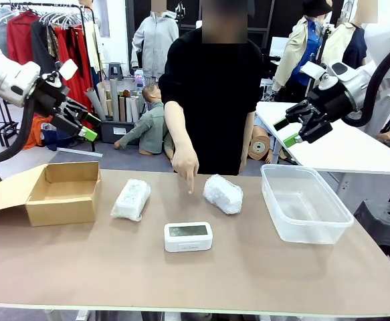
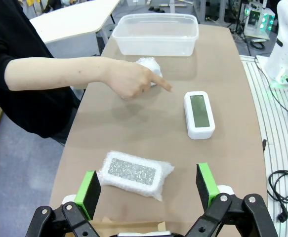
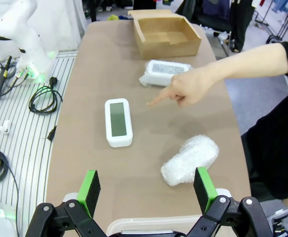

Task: Separate and place wrapped and unwrapped clocks.
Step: Pick up the Digital clock indicated by the person.

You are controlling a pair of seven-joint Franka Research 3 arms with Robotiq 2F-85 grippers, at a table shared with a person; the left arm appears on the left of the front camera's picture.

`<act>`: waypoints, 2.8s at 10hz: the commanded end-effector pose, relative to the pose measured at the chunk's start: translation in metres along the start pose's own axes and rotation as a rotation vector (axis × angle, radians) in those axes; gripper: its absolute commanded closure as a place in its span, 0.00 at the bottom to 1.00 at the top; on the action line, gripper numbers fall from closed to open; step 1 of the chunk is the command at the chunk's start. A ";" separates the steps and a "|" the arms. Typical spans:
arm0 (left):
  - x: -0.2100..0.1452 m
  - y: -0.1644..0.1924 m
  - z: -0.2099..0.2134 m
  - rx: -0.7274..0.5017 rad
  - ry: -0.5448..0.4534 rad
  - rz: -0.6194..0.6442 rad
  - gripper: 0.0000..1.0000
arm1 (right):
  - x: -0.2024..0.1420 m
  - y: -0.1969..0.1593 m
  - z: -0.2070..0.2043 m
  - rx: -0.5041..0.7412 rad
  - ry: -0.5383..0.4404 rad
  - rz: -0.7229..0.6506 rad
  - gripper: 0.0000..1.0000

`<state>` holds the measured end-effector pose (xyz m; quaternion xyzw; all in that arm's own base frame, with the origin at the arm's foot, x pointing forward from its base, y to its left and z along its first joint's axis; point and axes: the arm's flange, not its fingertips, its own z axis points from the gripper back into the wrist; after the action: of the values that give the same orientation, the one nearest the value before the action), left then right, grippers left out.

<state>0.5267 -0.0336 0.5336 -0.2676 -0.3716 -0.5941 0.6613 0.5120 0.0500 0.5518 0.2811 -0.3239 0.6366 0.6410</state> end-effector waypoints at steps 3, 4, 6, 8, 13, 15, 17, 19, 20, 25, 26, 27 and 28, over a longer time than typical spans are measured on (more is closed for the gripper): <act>0.000 0.000 0.002 0.002 -0.001 0.001 0.00 | 0.001 0.000 -0.001 0.001 -0.001 0.002 0.00; 0.000 0.000 0.002 0.002 -0.001 0.001 0.00 | 0.001 0.000 -0.001 0.001 -0.001 0.002 0.00; 0.000 0.000 0.002 0.002 -0.001 0.001 0.00 | 0.001 0.000 -0.001 0.001 -0.001 0.002 0.00; 0.000 0.000 0.002 0.002 -0.001 0.001 0.00 | 0.001 0.000 -0.001 0.001 -0.001 0.002 0.00; 0.000 0.000 0.002 0.002 -0.001 0.001 0.00 | 0.001 0.000 -0.001 0.001 -0.001 0.002 0.00; 0.000 0.000 0.002 0.002 -0.001 0.001 0.00 | 0.001 0.000 -0.001 0.001 -0.001 0.002 0.00; 0.000 0.000 0.002 0.002 -0.001 0.001 0.00 | 0.005 0.007 -0.003 0.004 -0.006 0.011 0.00; 0.000 0.000 0.002 0.002 -0.001 0.001 0.00 | 0.015 0.020 -0.017 0.028 0.064 0.000 0.00; 0.000 0.000 0.002 0.002 -0.001 0.001 0.00 | 0.020 0.027 -0.019 0.050 0.097 0.004 0.00; 0.000 0.000 0.002 0.002 -0.001 0.001 0.00 | 0.062 0.083 -0.071 0.051 0.325 0.009 0.00; 0.000 0.000 0.002 0.002 -0.001 0.001 0.00 | 0.067 0.091 -0.086 0.021 0.366 0.018 0.00; 0.000 0.000 0.002 0.002 -0.001 0.001 0.00 | 0.071 0.097 -0.101 0.014 0.404 0.009 0.00; 0.000 0.000 0.002 0.002 -0.001 0.001 0.00 | 0.074 0.102 -0.120 -0.009 0.436 0.048 0.00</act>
<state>0.5270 -0.0333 0.5330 -0.2678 -0.3713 -0.5938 0.6617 0.4181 0.1835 0.5376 0.1558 -0.1932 0.7018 0.6678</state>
